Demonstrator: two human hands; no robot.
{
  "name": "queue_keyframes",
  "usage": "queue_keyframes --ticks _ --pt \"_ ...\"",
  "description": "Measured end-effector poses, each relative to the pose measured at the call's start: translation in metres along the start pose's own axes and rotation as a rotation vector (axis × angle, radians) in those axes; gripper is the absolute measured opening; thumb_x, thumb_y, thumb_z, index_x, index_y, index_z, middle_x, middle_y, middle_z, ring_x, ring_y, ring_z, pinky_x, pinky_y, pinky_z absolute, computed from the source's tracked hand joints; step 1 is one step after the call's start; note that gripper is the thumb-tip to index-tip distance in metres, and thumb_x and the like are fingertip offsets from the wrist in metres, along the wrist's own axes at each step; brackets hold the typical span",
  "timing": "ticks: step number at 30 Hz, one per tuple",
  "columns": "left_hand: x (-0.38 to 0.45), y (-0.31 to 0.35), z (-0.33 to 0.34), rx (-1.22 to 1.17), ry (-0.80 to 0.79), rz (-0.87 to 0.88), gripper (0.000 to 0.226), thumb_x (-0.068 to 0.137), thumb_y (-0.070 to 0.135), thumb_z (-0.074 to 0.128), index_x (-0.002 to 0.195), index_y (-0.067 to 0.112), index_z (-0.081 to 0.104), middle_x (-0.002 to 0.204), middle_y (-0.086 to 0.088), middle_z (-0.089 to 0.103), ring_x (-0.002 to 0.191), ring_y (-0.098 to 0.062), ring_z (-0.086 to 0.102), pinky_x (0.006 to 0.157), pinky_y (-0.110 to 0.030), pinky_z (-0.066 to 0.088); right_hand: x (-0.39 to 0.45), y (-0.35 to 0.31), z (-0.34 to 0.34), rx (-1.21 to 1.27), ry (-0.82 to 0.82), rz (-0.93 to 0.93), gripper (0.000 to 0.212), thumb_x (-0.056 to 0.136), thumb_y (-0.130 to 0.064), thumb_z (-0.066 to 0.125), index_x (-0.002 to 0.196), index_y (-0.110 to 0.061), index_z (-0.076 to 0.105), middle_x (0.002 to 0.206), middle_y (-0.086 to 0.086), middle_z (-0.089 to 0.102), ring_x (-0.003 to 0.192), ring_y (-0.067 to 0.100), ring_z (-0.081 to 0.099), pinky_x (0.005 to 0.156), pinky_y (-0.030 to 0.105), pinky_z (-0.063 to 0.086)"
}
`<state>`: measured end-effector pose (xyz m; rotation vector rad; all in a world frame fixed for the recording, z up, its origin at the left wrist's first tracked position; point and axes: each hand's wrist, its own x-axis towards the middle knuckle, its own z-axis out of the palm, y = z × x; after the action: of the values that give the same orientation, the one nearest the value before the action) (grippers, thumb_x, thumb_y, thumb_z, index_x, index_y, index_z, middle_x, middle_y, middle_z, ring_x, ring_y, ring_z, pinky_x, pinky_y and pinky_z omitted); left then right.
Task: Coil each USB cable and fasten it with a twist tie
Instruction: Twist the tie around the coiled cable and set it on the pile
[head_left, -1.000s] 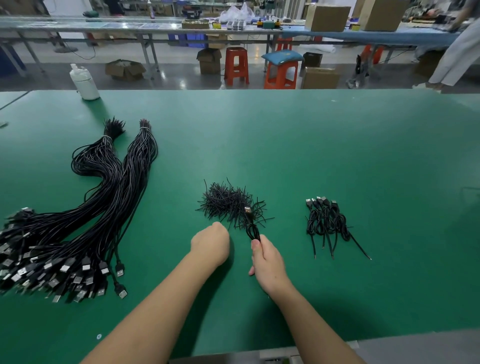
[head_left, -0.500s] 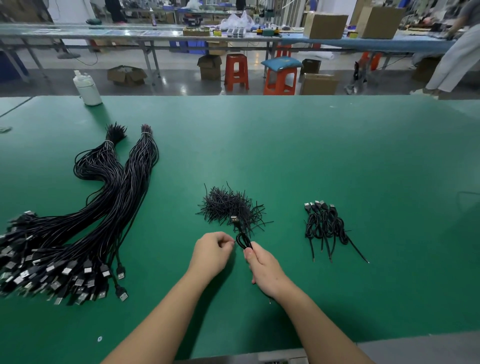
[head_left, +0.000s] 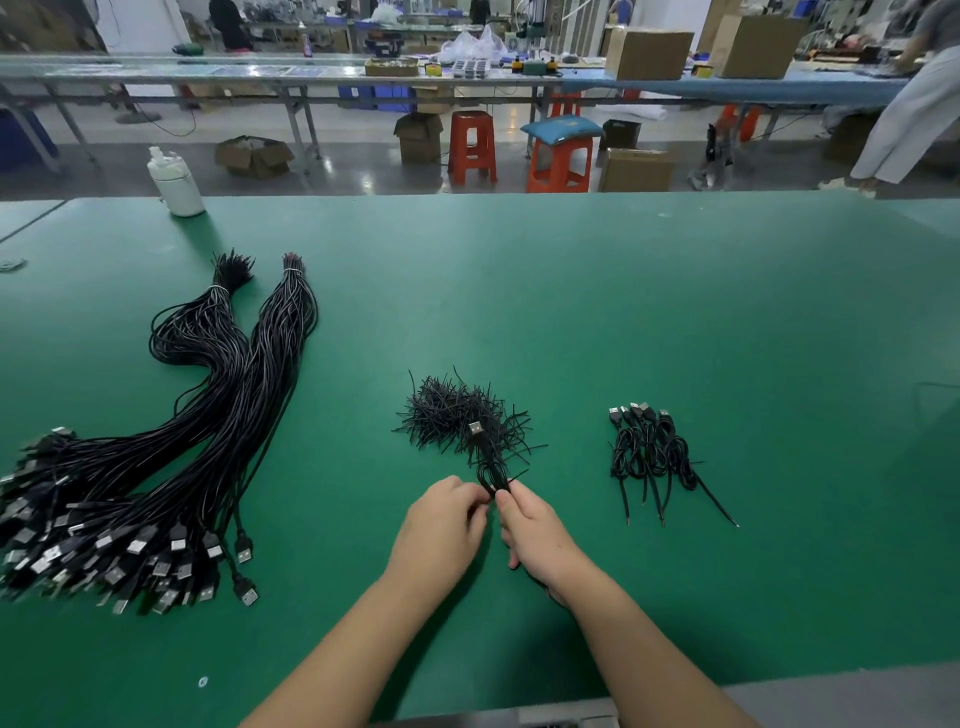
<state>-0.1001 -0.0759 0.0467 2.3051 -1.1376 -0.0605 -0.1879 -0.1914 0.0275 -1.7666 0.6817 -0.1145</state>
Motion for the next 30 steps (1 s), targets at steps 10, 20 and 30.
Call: queue_keyframes --ticks 10,20,30 --pt "0.012 -0.010 -0.023 0.364 0.107 0.745 0.025 0.083 0.006 0.046 0.091 0.014 0.068 0.114 -0.004 0.067 0.122 -0.024 0.058 0.101 -0.036 0.044 -0.004 -0.007 -0.007 0.191 -0.159 0.035 0.027 0.106 -0.030 0.039 0.085 -0.018 0.048 0.054 -0.011 0.028 0.047 0.010 0.025 0.043 0.028 0.029" --pt "0.017 0.003 -0.013 -0.211 -0.085 -0.070 0.021 0.094 0.021 0.057 0.078 0.035 0.057 0.078 0.014 0.065 0.077 -0.008 0.057 0.076 -0.034 0.051 -0.004 -0.008 -0.009 0.148 -0.200 0.067 0.030 0.103 -0.029 0.033 0.081 -0.017 0.050 0.056 -0.009 0.028 0.048 0.011 0.024 0.044 0.030 0.024" --pt "0.018 0.001 -0.021 -0.011 -0.218 -0.264 0.017 0.091 0.024 0.054 0.078 0.032 0.062 0.084 0.013 0.069 0.083 -0.014 0.063 0.072 -0.027 0.050 -0.014 -0.003 0.013 -0.712 -0.023 -0.210 0.032 0.106 -0.042 0.024 0.096 -0.024 0.049 0.093 0.008 0.068 0.087 0.034 0.060 0.076 0.040 0.045"
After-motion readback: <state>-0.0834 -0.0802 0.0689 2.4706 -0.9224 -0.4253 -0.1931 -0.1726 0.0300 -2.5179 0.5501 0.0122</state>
